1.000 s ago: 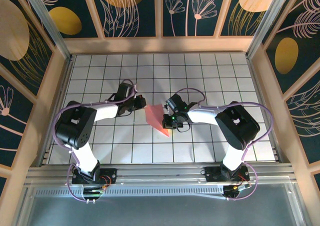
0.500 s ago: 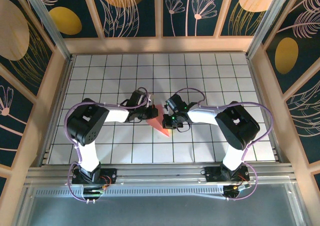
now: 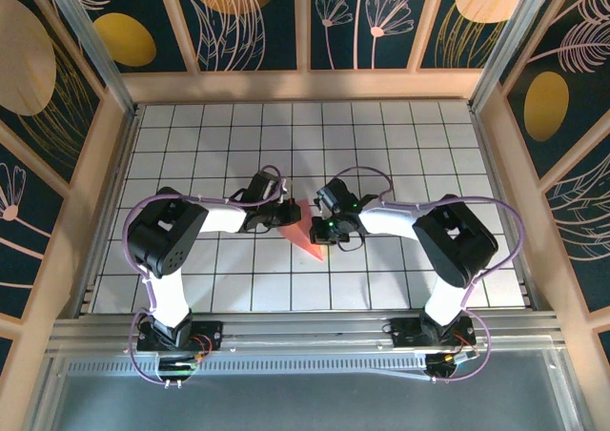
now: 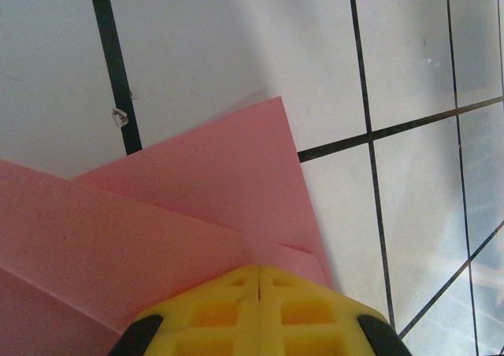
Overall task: Fold a paper plane with a square sheet of paper (fold left side to right side)
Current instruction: Fourth fold the wing at the center of the table.
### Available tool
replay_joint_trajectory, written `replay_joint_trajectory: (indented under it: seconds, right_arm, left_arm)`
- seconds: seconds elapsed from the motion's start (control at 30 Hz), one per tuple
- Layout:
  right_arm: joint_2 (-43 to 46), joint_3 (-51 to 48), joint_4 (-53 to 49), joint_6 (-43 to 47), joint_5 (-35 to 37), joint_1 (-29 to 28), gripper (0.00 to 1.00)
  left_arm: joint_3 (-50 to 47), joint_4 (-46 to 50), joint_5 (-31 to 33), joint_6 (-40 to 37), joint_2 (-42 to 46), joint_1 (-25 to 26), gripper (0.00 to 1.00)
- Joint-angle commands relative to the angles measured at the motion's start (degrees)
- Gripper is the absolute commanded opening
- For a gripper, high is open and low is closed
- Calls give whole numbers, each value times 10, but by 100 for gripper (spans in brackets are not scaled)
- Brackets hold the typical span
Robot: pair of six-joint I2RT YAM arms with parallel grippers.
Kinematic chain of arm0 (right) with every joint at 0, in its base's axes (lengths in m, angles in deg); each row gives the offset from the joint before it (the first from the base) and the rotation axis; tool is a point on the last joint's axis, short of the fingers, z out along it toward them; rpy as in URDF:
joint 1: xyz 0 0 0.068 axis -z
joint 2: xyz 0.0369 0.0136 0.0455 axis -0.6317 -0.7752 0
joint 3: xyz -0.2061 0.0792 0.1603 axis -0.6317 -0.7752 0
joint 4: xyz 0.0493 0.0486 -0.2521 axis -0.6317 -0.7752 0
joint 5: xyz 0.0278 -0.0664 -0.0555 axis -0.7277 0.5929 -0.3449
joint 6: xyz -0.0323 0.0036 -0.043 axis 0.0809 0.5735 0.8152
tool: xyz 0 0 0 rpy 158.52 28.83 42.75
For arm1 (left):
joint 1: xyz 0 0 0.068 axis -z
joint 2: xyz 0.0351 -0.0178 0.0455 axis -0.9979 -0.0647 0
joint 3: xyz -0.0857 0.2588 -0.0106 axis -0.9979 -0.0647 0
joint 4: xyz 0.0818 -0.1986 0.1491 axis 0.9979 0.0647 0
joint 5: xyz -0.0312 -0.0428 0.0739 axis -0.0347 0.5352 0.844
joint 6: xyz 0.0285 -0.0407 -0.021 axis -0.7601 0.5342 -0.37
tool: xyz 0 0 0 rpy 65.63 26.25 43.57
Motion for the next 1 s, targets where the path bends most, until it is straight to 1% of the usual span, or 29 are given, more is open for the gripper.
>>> replay_joint_trajectory:
  seconds: [0.0, 0.13, 0.33, 0.47, 0.77, 0.97]
  right_arm:
    - [35, 2, 18, 6, -2, 5, 0]
    - [37, -5, 62, -2, -28, 5, 0]
    - [4, -6, 126, -19, -59, 4, 0]
    - [-18, -3, 153, -28, -56, 5, 0]
    - [-46, -17, 168, -36, -55, 4, 0]
    - [-62, -15, 159, -34, -47, 5, 0]
  left_arm:
    - [-15, 16, 15, 3, -9, -1, 0]
    - [-15, 15, 13, 3, -9, -1, 0]
    - [-14, 17, 13, 1, -9, -1, 0]
    - [-13, 18, 13, 2, -9, -1, 0]
    - [-10, 20, 13, 2, -9, -1, 0]
    - [-9, 21, 15, 2, -11, -1, 0]
